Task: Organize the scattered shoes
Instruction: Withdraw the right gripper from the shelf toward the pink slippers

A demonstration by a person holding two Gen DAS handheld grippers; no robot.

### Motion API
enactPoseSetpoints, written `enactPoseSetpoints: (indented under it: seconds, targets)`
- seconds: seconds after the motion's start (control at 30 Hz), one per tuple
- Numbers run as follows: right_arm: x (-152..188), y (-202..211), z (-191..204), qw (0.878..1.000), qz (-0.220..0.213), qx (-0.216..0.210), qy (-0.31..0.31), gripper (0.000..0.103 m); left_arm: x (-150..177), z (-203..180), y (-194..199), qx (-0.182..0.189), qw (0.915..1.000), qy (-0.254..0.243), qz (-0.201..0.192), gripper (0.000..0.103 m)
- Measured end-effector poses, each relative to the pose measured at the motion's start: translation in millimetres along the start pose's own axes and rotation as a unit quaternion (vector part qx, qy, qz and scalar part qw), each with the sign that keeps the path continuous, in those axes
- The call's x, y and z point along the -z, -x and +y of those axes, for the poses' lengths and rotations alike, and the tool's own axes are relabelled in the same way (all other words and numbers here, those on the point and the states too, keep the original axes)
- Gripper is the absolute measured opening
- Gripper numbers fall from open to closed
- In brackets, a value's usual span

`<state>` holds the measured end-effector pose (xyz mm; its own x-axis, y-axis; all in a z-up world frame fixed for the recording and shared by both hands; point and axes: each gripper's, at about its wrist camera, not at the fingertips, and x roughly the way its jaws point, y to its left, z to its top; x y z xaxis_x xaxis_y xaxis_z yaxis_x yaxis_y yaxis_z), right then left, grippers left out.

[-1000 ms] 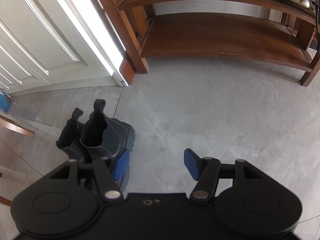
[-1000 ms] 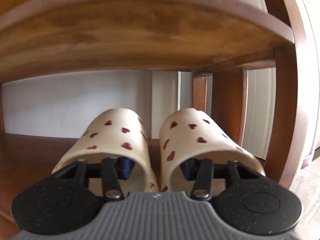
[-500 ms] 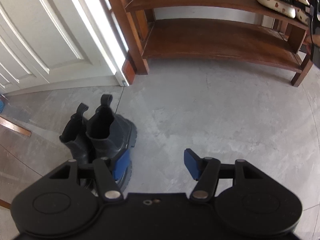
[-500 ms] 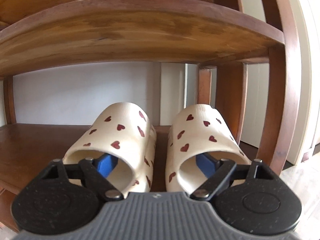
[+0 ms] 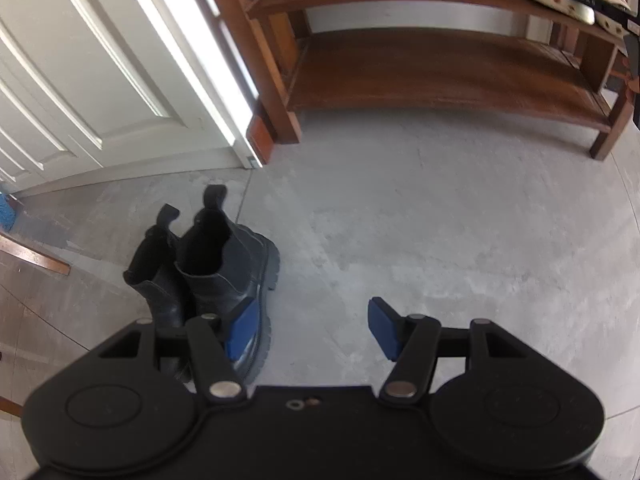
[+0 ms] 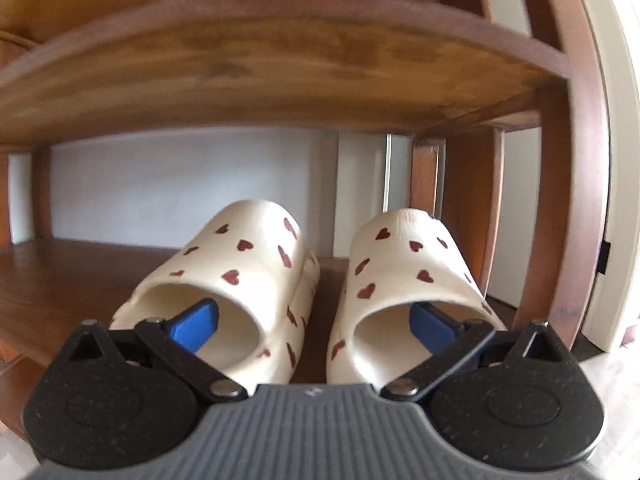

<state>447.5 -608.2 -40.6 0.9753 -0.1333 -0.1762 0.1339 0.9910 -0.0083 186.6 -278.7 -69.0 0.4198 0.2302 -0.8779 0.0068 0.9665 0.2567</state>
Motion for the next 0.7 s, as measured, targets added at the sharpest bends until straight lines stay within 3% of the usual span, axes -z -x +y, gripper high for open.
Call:
enactPoseSetpoints:
  seconds: [0.2, 0.37, 0.53, 0.7]
  targets:
    - [6, 40, 3, 0.998, -0.054, -0.017, -0.019, 0.103, 5, -4, 4, -0.001, 1.0000, -0.005, 0.006, 0.061]
    - [11, 111, 27, 0.997, -0.083, -0.009, 0.002, 0.103, 2, 33, 32, -0.002, 0.9996, 0.019, -0.022, 0.061]
    - [26, 202, 97, 0.999, 0.000, -0.046, 0.009, 0.103, 12, 87, 54, -0.009, 0.9978, 0.046, -0.047, 0.061]
    - [51, 310, 162, 0.992, 0.095, -0.072, 0.033, 0.103, 28, 125, 43, 0.049, 0.9951, 0.075, -0.041, 0.061]
